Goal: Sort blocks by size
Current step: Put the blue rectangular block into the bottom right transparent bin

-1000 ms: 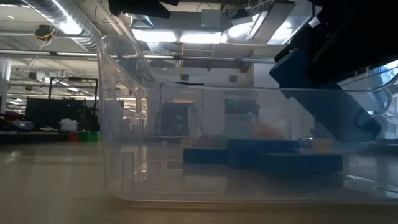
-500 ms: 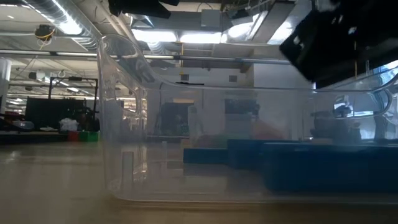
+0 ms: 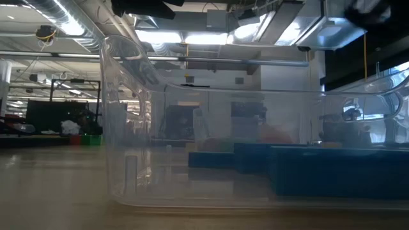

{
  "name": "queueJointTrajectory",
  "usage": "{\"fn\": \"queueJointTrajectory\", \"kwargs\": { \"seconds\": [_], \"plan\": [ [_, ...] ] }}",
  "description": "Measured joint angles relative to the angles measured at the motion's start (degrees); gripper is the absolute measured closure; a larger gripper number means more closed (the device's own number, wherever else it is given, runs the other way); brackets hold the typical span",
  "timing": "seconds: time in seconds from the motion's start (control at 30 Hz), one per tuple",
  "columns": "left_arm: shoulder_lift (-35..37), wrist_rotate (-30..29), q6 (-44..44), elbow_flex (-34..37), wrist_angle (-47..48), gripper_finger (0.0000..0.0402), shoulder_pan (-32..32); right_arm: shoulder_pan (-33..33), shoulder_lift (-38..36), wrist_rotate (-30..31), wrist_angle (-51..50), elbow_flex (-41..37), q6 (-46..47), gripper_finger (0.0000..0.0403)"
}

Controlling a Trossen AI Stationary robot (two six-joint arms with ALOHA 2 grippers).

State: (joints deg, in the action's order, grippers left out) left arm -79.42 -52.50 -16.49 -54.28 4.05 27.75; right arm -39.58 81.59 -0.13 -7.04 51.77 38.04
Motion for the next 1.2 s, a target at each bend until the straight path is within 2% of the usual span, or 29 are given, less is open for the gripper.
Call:
{"fn": "queueJointTrajectory", "kwargs": {
  "seconds": [0.43,0.57,0.7,0.9,1.2],
  "plan": [
    [0.00,0.00,-0.34,0.00,0.02,0.0192,0.02,-16.18,-0.53,0.98,-15.49,0.00,32.14,0.0188],
    [0.00,0.00,-0.92,0.00,0.02,0.0192,0.00,-20.07,-0.04,0.90,-20.75,-0.02,39.30,0.0188],
    [0.00,0.00,-0.92,0.00,0.02,0.0192,0.00,-22.96,0.01,1.04,-25.27,-0.02,42.73,0.0188],
    [0.00,0.01,-0.92,0.00,0.02,0.0192,0.00,-27.43,0.55,6.69,-30.16,-0.02,42.95,0.0188],
    [0.00,0.00,-0.92,0.00,0.04,0.0192,0.00,-31.49,7.98,8.58,-30.07,-0.02,37.89,0.0188]
  ]
}}
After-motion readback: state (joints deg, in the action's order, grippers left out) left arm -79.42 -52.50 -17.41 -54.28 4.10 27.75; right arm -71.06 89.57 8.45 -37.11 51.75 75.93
